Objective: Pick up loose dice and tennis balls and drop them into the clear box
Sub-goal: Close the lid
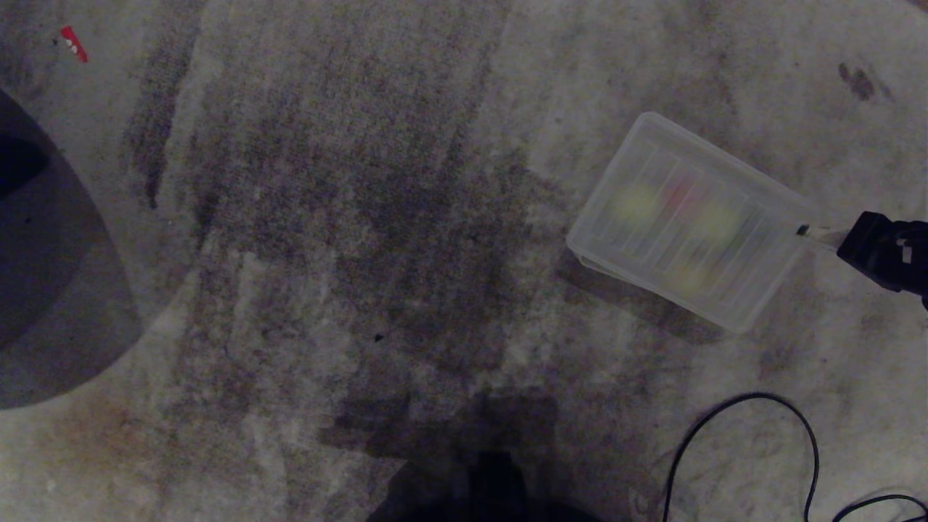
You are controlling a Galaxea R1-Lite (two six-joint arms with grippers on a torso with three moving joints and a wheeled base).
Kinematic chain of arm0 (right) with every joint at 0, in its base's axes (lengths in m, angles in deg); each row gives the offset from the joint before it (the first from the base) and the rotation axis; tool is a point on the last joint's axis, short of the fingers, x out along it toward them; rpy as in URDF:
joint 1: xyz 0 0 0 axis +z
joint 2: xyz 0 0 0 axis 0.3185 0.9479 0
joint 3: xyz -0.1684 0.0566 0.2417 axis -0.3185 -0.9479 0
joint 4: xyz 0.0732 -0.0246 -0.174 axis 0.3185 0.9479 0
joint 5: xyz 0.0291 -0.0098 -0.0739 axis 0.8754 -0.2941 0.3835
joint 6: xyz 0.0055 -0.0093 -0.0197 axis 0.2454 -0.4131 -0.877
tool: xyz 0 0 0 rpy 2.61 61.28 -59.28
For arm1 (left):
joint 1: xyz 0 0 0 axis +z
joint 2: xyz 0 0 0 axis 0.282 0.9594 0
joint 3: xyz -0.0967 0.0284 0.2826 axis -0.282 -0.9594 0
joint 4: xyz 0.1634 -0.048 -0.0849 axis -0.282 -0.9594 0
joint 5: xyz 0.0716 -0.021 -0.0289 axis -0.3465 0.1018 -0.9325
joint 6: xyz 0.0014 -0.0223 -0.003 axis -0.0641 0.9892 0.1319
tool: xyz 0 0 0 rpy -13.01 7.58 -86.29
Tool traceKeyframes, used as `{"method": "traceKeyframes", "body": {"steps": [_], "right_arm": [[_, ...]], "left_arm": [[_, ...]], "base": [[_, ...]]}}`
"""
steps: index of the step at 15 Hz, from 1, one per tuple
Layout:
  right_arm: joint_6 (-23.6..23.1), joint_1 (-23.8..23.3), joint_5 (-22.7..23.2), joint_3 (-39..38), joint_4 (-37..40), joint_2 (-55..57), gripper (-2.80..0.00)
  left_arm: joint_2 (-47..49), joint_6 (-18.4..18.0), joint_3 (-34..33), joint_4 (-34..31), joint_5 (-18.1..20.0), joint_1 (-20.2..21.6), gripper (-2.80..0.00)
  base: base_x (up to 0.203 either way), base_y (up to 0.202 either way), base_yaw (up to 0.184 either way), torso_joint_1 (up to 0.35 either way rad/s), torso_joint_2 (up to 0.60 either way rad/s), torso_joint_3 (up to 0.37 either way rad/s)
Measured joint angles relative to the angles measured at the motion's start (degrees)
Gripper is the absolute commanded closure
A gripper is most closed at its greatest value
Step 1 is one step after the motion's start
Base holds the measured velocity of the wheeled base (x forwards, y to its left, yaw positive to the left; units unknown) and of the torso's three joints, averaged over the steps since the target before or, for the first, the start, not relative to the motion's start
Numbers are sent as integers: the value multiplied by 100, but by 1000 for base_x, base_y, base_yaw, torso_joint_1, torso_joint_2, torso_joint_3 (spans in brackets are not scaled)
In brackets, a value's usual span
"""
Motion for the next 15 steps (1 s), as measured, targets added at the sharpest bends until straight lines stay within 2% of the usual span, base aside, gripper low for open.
{"method": "traceKeyframes", "body": {"steps": [9,15], "right_arm": [[-132,-457,881,233,448,166,0],[-1289,-642,1213,299,1104,360,0]], "left_arm": [[0,-2,0,0,-1,0,0],[0,-2,0,0,-1,0,0]], "base": [[0,0,0,0,0,0],[0,0,0,0,0,0]]}}
